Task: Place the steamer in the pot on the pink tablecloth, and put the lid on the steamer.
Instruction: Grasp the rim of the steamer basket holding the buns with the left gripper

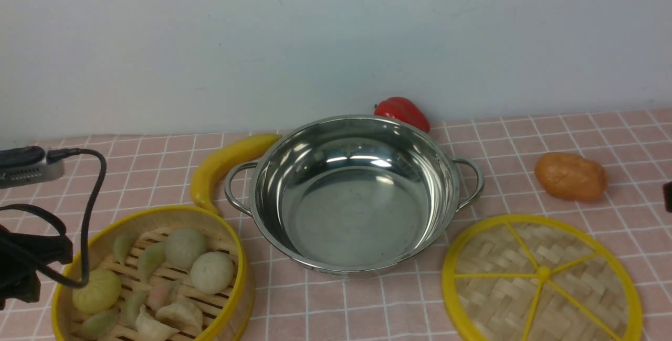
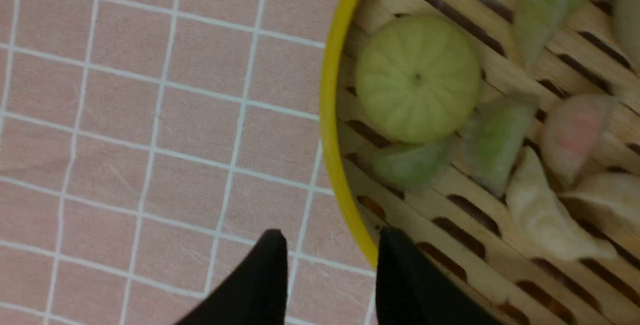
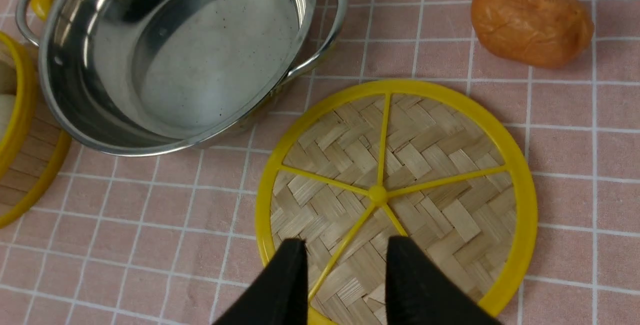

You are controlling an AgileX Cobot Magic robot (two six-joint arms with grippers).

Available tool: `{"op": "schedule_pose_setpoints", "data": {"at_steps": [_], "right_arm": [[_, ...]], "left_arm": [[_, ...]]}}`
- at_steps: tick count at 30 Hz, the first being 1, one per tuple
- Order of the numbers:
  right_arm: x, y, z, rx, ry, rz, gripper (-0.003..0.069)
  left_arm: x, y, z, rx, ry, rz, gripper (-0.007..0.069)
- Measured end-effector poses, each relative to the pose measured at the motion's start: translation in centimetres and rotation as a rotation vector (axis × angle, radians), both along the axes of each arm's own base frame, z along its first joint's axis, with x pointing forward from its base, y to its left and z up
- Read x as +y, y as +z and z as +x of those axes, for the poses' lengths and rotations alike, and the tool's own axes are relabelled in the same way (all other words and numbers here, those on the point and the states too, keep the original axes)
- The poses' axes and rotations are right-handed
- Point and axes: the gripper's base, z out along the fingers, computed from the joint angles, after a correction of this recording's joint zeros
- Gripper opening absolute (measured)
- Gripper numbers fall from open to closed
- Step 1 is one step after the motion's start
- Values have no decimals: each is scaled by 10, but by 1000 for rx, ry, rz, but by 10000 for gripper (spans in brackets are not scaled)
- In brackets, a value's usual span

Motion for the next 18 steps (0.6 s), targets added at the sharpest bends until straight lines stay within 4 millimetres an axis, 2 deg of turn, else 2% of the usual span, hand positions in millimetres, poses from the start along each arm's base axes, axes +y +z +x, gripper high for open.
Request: {"op": "schedule_pose_setpoints", "data": {"at_steps": [5,10,18], "right_arm": [[0,0,0,-1,4,-4,240],[0,0,0,-1,4,-4,240],[0,-1,0,0,5,-4,240]], "left_arm": [[16,-25,13,27,70,-62,243],[13,-41,27,8,52,-143,243],[14,-60,34,57,49,-161,243]]}}
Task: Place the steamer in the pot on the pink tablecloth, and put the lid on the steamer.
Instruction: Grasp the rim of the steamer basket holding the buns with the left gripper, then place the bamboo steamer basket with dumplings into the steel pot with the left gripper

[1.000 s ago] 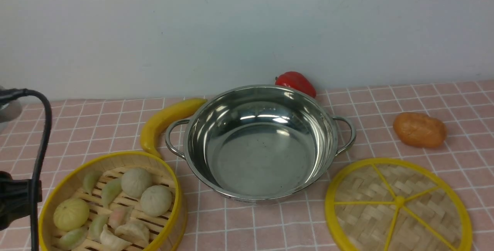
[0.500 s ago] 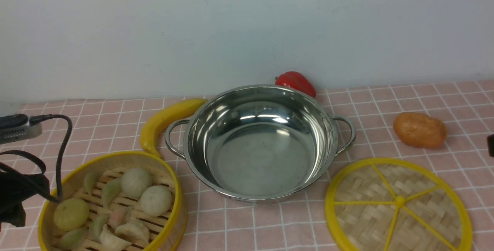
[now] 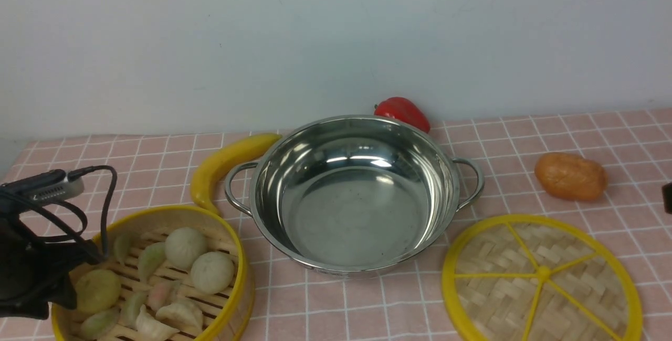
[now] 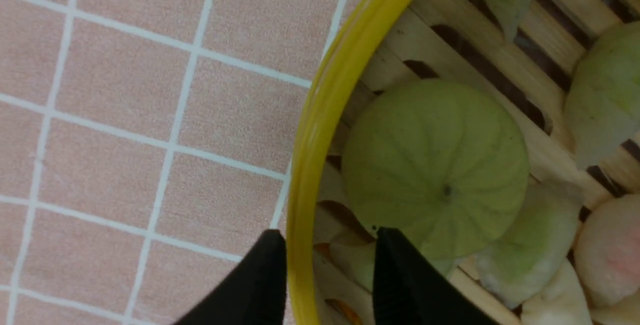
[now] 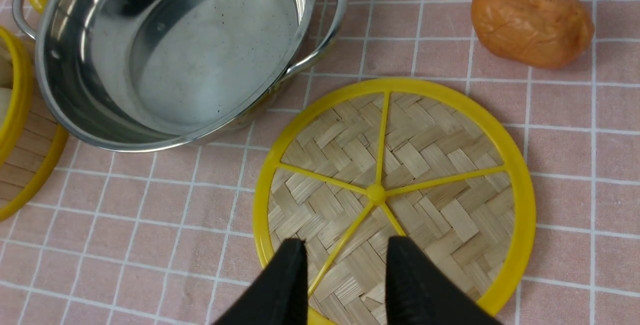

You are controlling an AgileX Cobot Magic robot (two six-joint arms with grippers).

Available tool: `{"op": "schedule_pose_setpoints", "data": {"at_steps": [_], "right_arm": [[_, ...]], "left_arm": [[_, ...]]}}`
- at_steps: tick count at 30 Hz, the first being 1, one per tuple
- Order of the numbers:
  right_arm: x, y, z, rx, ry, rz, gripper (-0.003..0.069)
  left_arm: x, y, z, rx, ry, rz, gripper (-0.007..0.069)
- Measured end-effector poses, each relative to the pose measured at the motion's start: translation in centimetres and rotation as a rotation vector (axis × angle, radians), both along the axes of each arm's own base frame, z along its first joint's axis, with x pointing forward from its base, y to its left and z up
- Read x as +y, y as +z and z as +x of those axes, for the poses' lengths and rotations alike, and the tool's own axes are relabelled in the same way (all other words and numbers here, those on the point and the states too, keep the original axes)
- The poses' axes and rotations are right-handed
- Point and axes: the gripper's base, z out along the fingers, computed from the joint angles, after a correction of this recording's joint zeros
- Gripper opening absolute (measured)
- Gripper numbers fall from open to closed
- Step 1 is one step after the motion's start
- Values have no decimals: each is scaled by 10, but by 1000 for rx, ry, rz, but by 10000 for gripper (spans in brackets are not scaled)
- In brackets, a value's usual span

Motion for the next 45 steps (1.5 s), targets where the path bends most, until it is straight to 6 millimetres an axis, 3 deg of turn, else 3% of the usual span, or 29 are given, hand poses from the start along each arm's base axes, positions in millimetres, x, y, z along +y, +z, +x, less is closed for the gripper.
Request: {"op": "schedule_pose_setpoints", "data": {"at_steps": [10,18,26,34,35,39,42,45], "right_arm": [[0,0,0,0,0,0,240],[0,0,0,0,0,1,240],[0,0,0,0,0,1,240],[0,0,0,0,0,1,240],[0,0,0,0,0,1,240],[0,0,0,0,0,1,240],[0,0,0,0,0,1,240],[0,0,0,0,0,1,240]], "left_arm": [[3,-32,8,87,-3,-20,227],[4,-33,8,90,6,-17,32],[7,-27,9,117,-16,2,31],[20,27,13,131,-85,139,31],[22,46,16,101,-81,163,31],[20,91,25,13,-81,182,31],[3,123,38,-77,-140,176,31],[-36,148,59,-178,-251,134,31]]}}
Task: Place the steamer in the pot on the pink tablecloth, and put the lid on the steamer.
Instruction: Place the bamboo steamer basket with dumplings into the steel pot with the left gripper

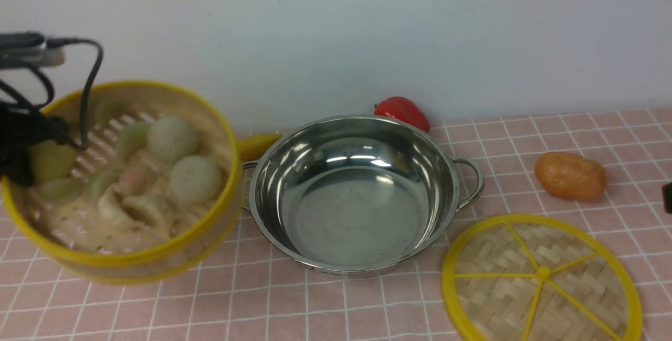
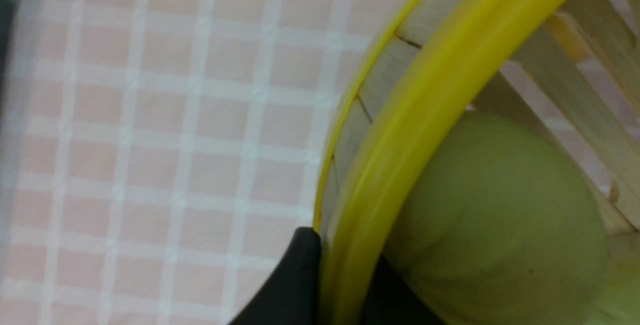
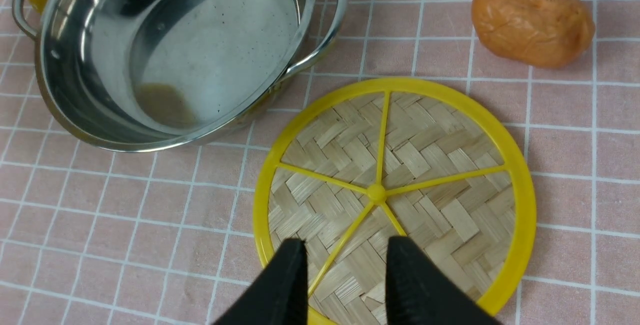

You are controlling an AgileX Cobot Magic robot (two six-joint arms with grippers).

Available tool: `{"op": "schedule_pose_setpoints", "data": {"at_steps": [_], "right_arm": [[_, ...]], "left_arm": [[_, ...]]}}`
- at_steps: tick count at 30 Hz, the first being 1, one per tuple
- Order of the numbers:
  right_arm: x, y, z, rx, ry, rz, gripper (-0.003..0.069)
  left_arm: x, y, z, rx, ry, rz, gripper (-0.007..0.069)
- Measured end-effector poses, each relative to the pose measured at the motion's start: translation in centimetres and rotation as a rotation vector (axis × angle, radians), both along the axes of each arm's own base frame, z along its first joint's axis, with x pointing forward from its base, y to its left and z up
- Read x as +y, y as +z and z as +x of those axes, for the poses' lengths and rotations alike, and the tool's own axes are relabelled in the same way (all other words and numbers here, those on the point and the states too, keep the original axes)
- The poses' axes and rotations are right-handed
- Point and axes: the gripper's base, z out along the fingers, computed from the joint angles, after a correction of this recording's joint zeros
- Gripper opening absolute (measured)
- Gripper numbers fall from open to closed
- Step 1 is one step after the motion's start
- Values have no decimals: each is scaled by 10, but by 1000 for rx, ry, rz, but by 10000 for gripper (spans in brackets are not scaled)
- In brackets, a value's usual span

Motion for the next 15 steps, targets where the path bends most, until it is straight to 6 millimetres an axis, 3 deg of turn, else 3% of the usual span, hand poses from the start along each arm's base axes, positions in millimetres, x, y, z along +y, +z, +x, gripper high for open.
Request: {"op": "schedule_pose_setpoints", "data": {"at_steps": [1,2,3,5,8,9,15], "right_arm": [[0,0,0,0,0,0,240],[0,0,0,0,0,0,240],[0,0,0,0,0,0,240],[0,0,0,0,0,3,240],[0,0,0,0,0,4,240],[0,0,0,1,1,5,240],[2,1,0,1,2,22,240]], "left_arm": [[0,-1,1,3,0,0,31],[-22,6,14,-29,-63,-28,31],[-28,7,16,-31,-77,-31,31],[-60,3,37,-32,-148,-60,31],[-85,-9,57,-15,-192,-76,31],[-105,-22,71,9,-230,-82,31],[-140,-60,106,70,-291,-80,31]]}}
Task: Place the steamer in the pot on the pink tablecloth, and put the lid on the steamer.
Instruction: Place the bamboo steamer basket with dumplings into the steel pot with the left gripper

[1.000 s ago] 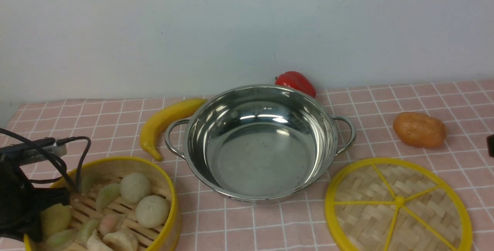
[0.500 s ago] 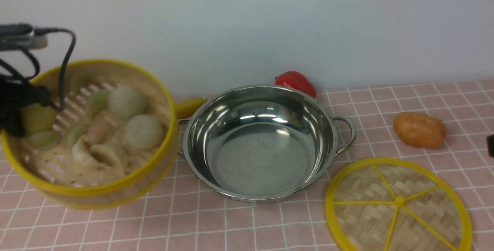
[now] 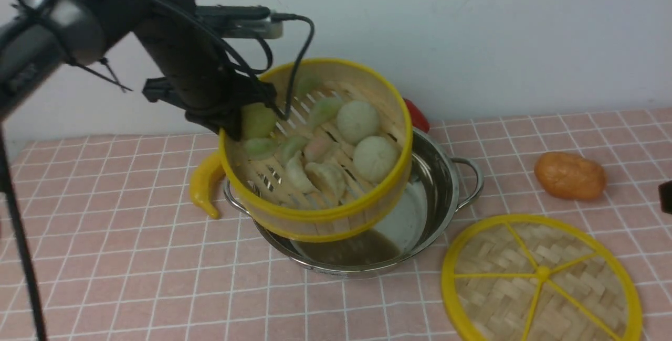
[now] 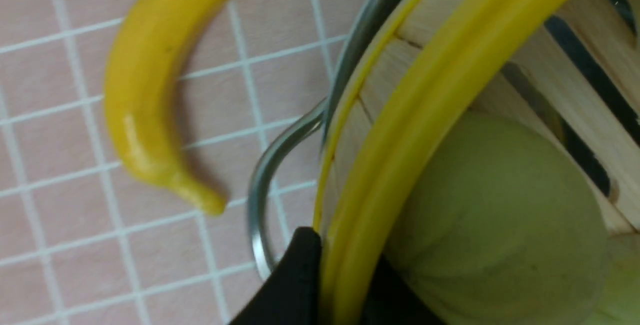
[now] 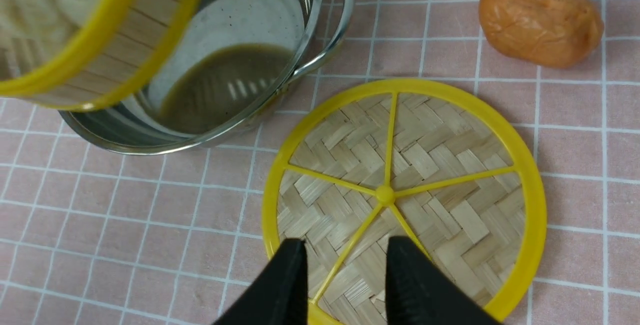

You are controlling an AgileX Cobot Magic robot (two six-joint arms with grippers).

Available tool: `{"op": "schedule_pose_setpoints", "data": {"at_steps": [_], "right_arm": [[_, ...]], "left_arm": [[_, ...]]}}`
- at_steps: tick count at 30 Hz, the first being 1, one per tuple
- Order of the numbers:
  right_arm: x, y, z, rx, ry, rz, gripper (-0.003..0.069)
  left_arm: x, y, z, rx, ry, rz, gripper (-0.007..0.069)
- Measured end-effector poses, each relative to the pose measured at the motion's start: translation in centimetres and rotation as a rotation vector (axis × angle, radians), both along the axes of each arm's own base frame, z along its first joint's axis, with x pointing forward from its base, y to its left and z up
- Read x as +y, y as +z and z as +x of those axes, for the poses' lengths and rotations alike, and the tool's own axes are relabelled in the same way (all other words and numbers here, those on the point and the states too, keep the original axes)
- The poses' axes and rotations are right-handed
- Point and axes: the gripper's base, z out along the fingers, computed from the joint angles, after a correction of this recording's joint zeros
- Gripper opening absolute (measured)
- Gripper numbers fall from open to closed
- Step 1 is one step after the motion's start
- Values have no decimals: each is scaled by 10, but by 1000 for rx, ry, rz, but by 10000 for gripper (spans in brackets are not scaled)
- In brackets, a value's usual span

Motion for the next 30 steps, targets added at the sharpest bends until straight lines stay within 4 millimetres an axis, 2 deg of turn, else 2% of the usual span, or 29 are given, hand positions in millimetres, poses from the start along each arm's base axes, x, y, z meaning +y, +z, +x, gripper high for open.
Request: {"op": "schedule_pose_setpoints", "data": {"at_steps": [5,16,30], "right_arm": [[0,0,0,0,0,4,240],[0,0,0,1,-1,8,240],[0,0,0,8,-15,20,240]], "left_arm": [[-14,-31,17,57,-8,-32,31],[-21,-75,29,132,-12,-57,31],[-23,-97,36,143,-20,-50,32]]}}
